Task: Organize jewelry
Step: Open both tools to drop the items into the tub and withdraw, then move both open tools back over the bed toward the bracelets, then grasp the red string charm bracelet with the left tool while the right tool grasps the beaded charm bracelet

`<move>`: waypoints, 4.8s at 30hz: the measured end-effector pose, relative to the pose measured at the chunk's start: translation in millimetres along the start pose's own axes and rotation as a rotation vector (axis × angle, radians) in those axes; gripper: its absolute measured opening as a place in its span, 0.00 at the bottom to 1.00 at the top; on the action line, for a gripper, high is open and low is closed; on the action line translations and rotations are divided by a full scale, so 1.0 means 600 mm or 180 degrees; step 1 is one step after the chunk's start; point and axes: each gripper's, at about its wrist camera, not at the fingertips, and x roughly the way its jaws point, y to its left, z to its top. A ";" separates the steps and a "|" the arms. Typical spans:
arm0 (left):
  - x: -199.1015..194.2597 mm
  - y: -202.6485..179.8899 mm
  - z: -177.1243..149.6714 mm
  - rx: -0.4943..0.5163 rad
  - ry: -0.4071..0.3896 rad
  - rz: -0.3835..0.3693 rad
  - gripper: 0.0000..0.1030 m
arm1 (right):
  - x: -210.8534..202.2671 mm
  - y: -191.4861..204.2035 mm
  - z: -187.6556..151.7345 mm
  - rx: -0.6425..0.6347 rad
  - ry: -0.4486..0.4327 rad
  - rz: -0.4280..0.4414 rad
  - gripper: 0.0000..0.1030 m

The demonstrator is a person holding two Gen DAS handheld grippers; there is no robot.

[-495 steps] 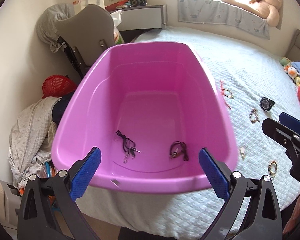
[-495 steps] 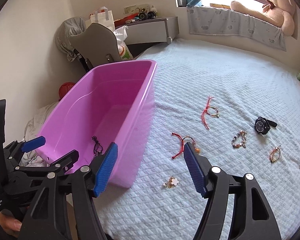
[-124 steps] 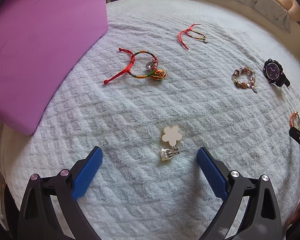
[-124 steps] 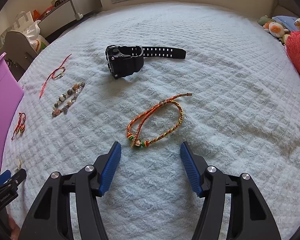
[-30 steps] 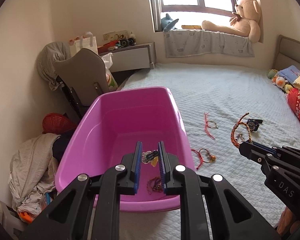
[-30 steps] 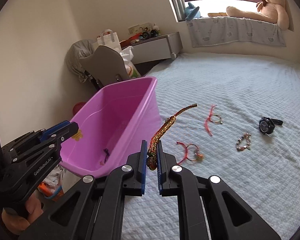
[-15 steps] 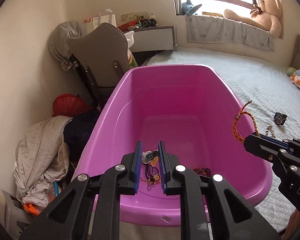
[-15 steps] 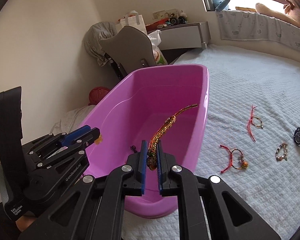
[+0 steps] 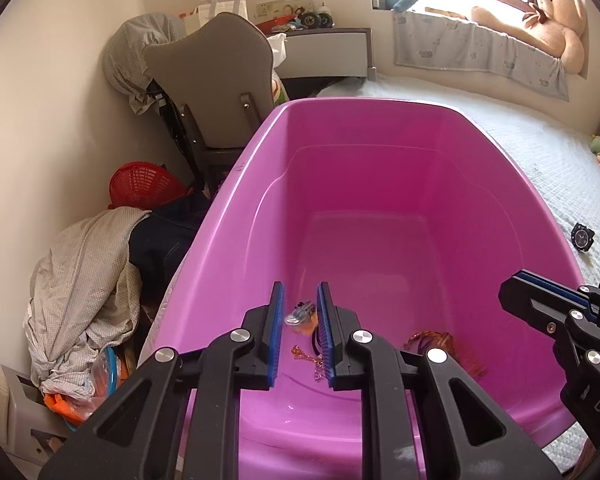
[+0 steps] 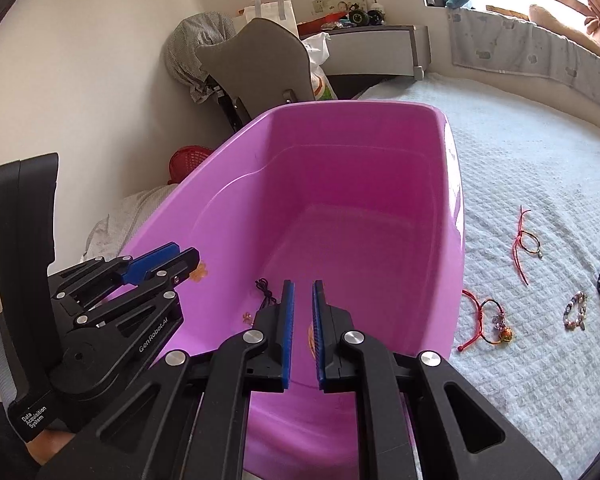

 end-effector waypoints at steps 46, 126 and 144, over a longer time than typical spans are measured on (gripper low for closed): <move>-0.121 -0.055 -0.053 -0.0046 -0.0141 -0.0004 0.88 | -0.150 -0.086 -0.088 0.0198 -0.0216 -0.0022 0.56; 0.235 -0.482 -0.059 -0.0113 0.0600 -0.0243 0.91 | 0.077 -0.625 -0.152 0.0695 0.0336 -0.1071 0.66; 0.294 -0.497 -0.045 -0.0249 0.0688 -0.0193 0.95 | 0.114 -0.644 -0.128 0.0592 0.0300 -0.1247 0.75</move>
